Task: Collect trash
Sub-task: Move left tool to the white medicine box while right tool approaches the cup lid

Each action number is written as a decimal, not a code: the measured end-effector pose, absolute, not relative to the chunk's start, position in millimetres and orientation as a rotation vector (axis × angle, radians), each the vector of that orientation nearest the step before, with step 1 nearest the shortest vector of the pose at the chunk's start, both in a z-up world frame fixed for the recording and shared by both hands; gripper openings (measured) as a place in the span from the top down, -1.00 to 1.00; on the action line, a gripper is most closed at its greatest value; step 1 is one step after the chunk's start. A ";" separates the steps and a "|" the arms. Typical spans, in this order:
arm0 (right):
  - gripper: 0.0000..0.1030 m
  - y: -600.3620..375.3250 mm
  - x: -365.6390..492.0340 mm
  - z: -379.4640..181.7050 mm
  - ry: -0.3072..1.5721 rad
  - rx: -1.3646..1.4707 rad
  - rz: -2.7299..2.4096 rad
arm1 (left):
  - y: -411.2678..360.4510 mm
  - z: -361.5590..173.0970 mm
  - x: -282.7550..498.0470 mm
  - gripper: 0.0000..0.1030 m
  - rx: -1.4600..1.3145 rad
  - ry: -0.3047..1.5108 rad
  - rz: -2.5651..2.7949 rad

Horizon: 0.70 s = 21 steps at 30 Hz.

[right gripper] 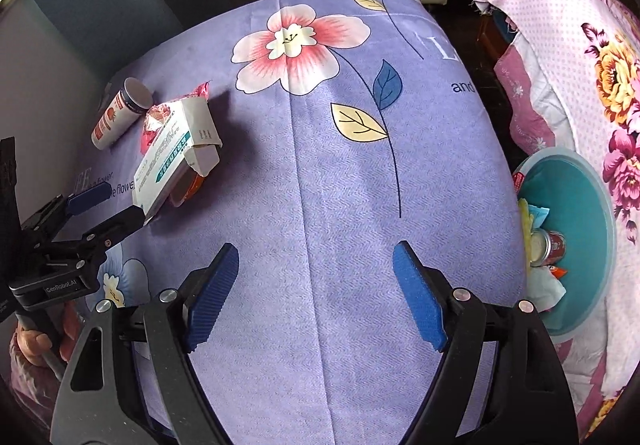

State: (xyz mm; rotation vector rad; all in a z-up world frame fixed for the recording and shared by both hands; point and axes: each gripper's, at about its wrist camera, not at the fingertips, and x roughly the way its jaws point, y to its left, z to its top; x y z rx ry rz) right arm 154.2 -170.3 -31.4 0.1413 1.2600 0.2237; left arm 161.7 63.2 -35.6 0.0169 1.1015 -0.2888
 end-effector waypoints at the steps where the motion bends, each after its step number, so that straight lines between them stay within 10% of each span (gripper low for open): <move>1: -0.47 -168.5 157.6 -33.4 1.265 0.142 0.225 | 61.5 -36.5 165.6 -0.78 0.032 1.101 -0.301; 17: -0.47 -161.6 193.4 -50.4 1.302 0.198 0.271 | 37.7 -63.9 208.9 -0.78 0.092 1.141 -0.456; 21: -0.47 -158.8 195.5 -50.1 1.302 0.192 0.278 | 46.3 -60.4 202.6 -0.34 0.002 1.145 -0.455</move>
